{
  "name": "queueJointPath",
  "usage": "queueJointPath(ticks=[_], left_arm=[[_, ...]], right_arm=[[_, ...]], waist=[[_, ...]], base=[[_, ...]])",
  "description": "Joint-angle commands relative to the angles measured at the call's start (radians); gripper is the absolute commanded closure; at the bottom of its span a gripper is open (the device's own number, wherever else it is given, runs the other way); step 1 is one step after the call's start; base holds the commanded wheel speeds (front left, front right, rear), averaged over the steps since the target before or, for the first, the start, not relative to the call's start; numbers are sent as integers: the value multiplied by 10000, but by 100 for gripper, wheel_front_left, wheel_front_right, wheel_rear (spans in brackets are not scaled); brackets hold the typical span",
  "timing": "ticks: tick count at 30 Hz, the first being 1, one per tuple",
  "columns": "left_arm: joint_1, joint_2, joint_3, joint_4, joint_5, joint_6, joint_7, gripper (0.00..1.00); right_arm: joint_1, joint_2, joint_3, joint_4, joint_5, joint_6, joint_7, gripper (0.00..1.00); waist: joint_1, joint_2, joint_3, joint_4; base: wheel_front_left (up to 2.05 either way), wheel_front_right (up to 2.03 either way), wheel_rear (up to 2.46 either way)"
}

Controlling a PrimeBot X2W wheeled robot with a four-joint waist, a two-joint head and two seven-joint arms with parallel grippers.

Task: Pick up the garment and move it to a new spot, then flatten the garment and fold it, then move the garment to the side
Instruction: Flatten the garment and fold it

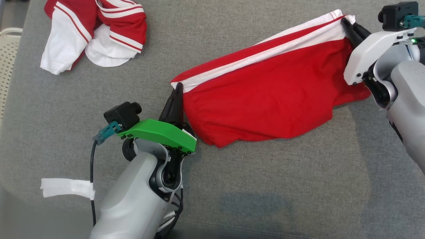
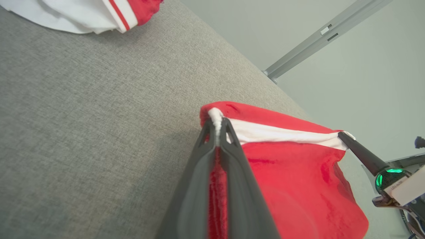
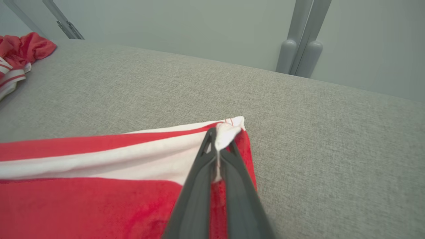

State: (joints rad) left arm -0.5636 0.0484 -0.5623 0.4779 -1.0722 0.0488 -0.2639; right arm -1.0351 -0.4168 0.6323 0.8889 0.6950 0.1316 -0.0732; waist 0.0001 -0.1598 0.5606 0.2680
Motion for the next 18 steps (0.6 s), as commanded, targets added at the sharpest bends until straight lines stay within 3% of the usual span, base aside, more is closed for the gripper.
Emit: queueJointPath(ticks=[1,3,4,5,6,7,8,9,10,11,18], left_arm=[[-172,41,-53,49,-23,59,-8,100],[-276,41,-99,87,-22,124,-8,100],[-305,41,-151,129,22,160,-8,100],[-347,41,-221,184,163,193,-8,100],[-370,41,-299,242,232,229,-8,98],[-386,40,-365,276,341,215,-7,87],[-406,40,-407,305,474,243,-8,66],[-405,39,-438,320,565,257,-8,52],[-373,39,-464,319,596,247,-8,9],[-329,38,-467,309,671,261,-8,0],[158,39,-131,164,1558,406,-7,0]], right_arm=[[-172,-19,78,190,130,-17,-131,100],[-365,40,245,473,211,-17,-274,99],[-444,59,340,601,256,-17,-335,84],[-519,69,450,712,293,-17,-414,65],[-572,108,578,746,353,-17,-485,26],[-612,119,685,802,429,-17,-551,0],[-634,105,785,854,491,-17,-635,0],[-672,93,904,909,533,-17,-723,0],[-704,92,1023,951,590,-15,-812,0],[-731,91,1129,983,673,-17,-891,0],[-783,-40,1914,1028,942,-15,-1385,0]], waist=[[-1,-1,63,4],[-1,-1,103,-6],[-1,-1,115,-7],[-1,-1,121,-5],[-1,-1,123,-4],[-1,-1,123,-4],[-1,-1,119,-3],[-1,-1,112,-4],[-1,-1,98,-6],[-1,-1,78,-12],[-1,-1,-158,-152]], base=[[0,0,0],[0,0,0],[0,0,0],[0,0,0],[0,0,0],[0,0,0],[0,0,0],[0,0,0],[0,0,0],[0,0,0],[0,0,0]])
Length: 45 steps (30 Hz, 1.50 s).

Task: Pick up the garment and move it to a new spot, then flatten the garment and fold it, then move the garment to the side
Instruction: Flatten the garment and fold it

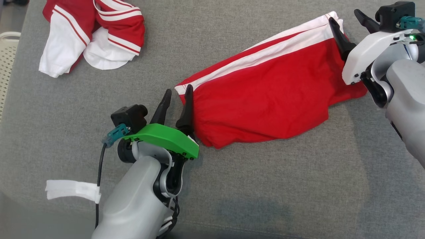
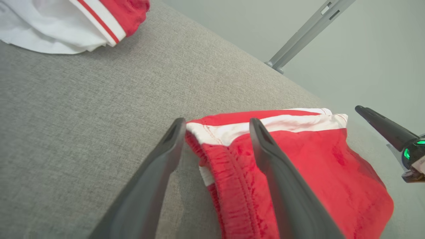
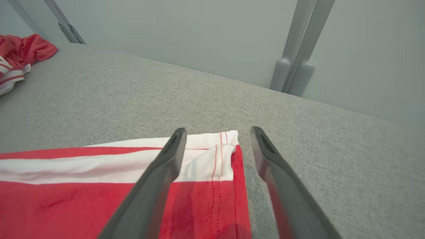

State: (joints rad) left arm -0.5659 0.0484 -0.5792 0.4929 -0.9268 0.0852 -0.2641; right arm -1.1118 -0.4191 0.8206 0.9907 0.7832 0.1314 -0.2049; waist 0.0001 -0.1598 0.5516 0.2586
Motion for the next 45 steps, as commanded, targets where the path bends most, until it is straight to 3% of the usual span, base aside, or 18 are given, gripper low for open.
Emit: queueJointPath(ticks=[1,13,20,25,37,45], left_arm=[[235,38,127,-39,318,34,-6,0],[1589,183,1524,-1411,3335,153,-6,0],[2486,183,2420,-2257,4332,190,-5,0],[3071,143,2828,-2801,4942,133,-5,0],[3873,34,3210,-3400,5066,48,-4,0],[3808,30,3000,-3589,4699,244,-6,0]], right_arm=[[-19,-57,96,-20,128,-13,-134,0],[543,-521,384,-420,771,-13,-579,0],[1095,-644,76,-901,535,-13,-600,0],[1527,-558,200,-596,674,-13,-533,0],[1595,-281,226,284,1639,-13,498,0],[1756,-149,382,1049,1955,-13,1077,0]], waist=[[-1,-1,-111,-88],[-1,-1,-859,-618],[-1,-1,-1150,-984],[-1,-1,-1341,-923],[-1,-1,-1184,-40],[-1,-1,-1007,601]], base=[[0,0,0],[0,0,0],[0,0,0],[0,0,0],[0,0,0],[0,0,0]])
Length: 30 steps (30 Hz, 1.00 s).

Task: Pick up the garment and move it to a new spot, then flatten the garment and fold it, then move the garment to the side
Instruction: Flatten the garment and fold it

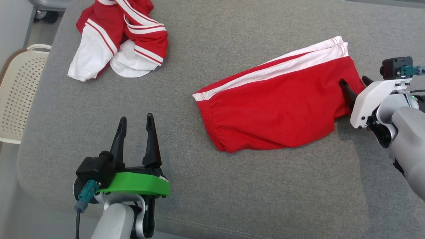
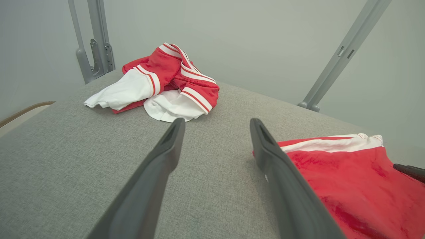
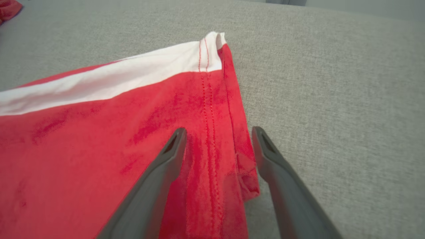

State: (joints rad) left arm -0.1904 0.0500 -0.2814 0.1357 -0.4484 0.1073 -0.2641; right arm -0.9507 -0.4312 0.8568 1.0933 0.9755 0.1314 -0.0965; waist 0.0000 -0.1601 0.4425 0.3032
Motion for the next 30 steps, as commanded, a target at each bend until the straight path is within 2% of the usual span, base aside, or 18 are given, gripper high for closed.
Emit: queueJointPath(ticks=[1,13,14,16,18,19,30], left_arm=[[59,14,22,-35,-92,53,-4,0],[212,13,15,-98,-31,135,-4,0],[231,13,24,-73,-28,140,-4,0],[248,13,54,-21,-1,135,-4,0],[245,13,91,2,29,127,-4,0],[241,13,113,8,48,125,-6,0],[435,15,235,158,244,33,-4,0]], right_arm=[[169,-29,41,137,73,-13,67,0],[333,156,68,1158,311,-15,248,2],[380,195,86,1159,326,-13,269,51],[457,281,94,1125,403,-15,323,69],[473,316,90,1060,468,-15,307,95],[472,321,82,1014,515,-15,247,100],[583,460,-94,289,951,-15,-968,100]], waist=[[0,1,85,193],[0,1,7,320],[0,1,5,313],[0,1,1,279],[0,1,3,234],[0,1,3,206],[0,1,-335,-352]], base=[[0,0,0],[0,0,0],[0,0,0],[0,0,0],[0,0,0],[0,0,0],[0,0,0]])
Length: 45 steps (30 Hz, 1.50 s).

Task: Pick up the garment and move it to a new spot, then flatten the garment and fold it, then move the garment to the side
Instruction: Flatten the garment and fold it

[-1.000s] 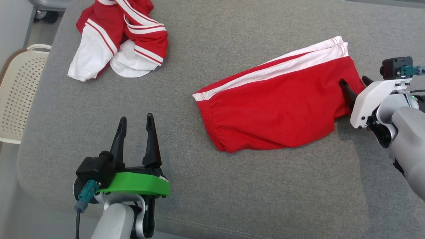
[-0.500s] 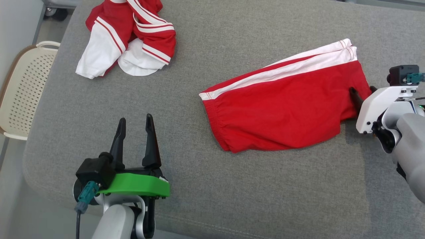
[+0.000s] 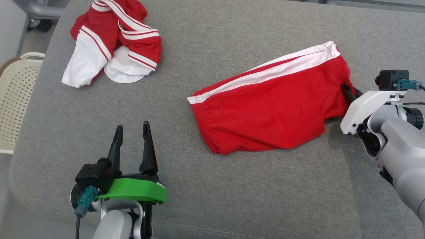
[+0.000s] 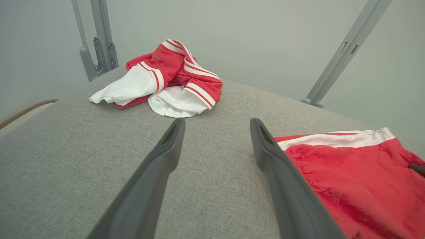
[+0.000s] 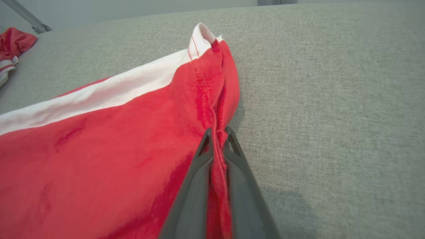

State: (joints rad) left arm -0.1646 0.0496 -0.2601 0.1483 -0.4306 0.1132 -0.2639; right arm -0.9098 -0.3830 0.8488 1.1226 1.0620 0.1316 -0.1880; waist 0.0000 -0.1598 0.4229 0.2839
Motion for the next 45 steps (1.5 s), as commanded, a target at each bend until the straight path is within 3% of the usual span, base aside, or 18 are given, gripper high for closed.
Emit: queueJointPath(ticks=[1,13,22,34,45], left_arm=[[195,19,30,47,85,-46,-6,0],[583,22,253,11,431,-163,-8,0],[498,22,296,-75,541,-306,-6,0],[371,22,412,-26,560,-330,-6,0],[524,22,481,-80,332,-267,-8,0]], right_arm=[[231,-22,-38,-131,146,-17,-144,100],[1679,-357,-725,-1540,765,-17,-757,100],[2864,-360,-3005,-2380,103,-15,-772,100],[3849,401,-5267,-2292,-1414,-15,-774,100],[3357,534,-5431,-2654,-2426,-14,-773,100]], waist=[[0,-1,-198,-242],[0,-1,-804,-1421],[0,-1,-684,-1980],[0,-1,-744,-2035],[0,-1,-935,-1854]], base=[[0,0,0],[0,0,0],[0,0,0],[0,0,0],[0,0,0]])
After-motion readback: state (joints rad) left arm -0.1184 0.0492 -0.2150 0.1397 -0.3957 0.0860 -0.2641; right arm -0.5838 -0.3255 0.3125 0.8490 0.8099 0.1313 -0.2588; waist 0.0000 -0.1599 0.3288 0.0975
